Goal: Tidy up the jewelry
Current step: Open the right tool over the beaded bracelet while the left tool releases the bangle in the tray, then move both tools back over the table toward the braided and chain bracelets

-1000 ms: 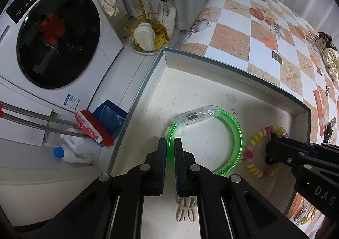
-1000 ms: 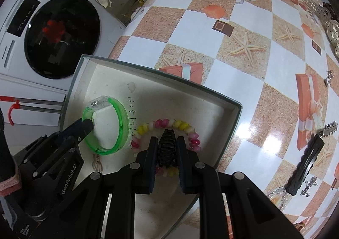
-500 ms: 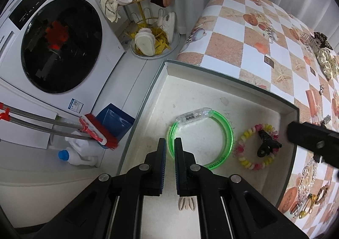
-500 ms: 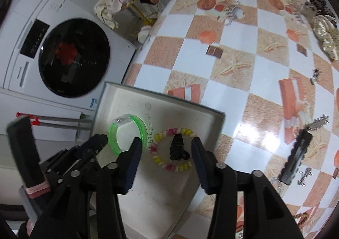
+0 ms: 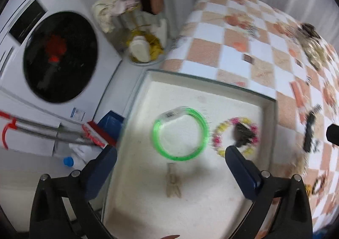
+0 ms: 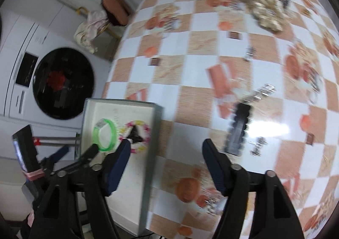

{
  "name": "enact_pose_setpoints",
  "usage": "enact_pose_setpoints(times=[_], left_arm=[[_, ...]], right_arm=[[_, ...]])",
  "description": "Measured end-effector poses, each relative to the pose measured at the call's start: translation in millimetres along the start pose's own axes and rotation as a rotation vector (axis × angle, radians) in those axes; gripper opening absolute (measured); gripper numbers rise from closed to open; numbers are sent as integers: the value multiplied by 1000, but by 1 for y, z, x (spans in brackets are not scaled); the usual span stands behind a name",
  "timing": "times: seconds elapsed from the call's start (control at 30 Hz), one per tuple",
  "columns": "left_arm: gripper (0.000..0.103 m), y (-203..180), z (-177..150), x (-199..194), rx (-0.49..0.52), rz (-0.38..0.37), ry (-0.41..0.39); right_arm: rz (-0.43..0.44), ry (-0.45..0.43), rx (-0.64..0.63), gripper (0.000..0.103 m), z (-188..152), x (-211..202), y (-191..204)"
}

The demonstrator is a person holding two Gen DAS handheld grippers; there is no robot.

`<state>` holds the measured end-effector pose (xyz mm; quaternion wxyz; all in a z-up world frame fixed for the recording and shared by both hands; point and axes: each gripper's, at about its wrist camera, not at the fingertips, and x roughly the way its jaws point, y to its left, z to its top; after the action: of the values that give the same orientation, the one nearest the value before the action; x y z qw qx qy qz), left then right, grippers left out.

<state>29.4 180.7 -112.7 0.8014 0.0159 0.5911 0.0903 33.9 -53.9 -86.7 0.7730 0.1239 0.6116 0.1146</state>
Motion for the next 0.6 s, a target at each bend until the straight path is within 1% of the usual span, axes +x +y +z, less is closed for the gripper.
enact_pose_setpoints(times=[0.13,0.2,0.4,0.6], left_arm=[[103,-17,6,-11,59,-16,-8],[103,-28,7,-17,87,-27,-20],[103,-66,7,-32,166,-63,-40],[103,-103,7,-33,230,-118,-23]], right_arm=[[-37,-13,72,77,-11,-16,-36],[-54,-16,105,81,-18,-22,-53],[-109,-9,207,82,-43,-39,-105],[-153,12,270,82,-69,-47,-141]])
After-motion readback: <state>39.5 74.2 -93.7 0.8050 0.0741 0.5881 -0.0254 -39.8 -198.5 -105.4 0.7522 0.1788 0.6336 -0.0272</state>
